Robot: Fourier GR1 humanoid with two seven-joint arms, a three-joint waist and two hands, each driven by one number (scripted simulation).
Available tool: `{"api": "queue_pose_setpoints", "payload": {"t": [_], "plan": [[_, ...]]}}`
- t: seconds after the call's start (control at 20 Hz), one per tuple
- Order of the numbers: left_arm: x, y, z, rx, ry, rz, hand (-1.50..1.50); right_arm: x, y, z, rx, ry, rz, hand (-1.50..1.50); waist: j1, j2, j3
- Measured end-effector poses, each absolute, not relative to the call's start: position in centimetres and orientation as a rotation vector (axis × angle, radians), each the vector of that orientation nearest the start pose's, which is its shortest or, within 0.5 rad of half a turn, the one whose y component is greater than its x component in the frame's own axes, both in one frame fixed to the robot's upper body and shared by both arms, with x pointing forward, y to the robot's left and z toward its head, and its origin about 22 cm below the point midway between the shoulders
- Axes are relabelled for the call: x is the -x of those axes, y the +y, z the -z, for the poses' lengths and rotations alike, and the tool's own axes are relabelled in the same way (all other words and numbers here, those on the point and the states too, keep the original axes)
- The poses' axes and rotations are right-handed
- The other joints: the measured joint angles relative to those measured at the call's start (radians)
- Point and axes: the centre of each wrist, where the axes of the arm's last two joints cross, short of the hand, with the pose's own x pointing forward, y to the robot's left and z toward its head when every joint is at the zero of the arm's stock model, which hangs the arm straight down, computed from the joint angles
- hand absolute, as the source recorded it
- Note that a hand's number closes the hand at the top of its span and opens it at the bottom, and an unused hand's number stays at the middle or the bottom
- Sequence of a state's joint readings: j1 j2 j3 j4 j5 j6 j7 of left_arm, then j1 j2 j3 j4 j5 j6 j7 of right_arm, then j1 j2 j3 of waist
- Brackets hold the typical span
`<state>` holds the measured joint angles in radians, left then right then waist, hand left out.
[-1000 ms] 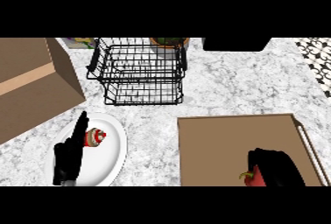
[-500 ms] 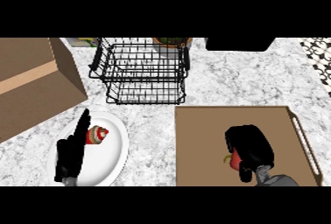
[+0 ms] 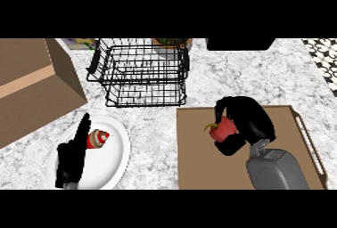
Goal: Pick the bell pepper from the tray and place it in the tiered basket
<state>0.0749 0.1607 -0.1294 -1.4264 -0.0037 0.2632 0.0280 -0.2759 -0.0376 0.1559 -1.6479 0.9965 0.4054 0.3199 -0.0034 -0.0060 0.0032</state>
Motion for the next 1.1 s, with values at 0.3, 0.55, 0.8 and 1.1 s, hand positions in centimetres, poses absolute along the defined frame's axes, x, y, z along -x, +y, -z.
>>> {"api": "queue_pose_setpoints", "payload": {"t": [0.3, 0.55, 0.8, 1.1], "plan": [[-21.5, 25.9, 5.0, -0.275, -1.335, 0.011, 0.00, -27.7, -17.6, -16.4, 0.681, -1.538, -0.873, 1.50, -0.005, -0.002, 0.001], [-21.8, 25.2, 4.8, -0.279, -1.328, 0.007, 0.00, -26.1, -17.9, -22.9, 0.738, -1.667, -0.838, 1.50, -0.002, -0.001, 0.000], [-21.9, 25.5, 5.2, -0.280, -1.334, 0.018, 0.00, -26.3, -15.9, -27.0, 0.766, -1.707, -0.807, 1.50, 0.005, 0.001, 0.000], [-21.5, 24.4, 5.4, -0.256, -1.312, 0.032, 0.00, -29.3, -13.2, -29.6, 0.777, -1.702, -0.766, 1.50, 0.012, 0.005, -0.003]]}}
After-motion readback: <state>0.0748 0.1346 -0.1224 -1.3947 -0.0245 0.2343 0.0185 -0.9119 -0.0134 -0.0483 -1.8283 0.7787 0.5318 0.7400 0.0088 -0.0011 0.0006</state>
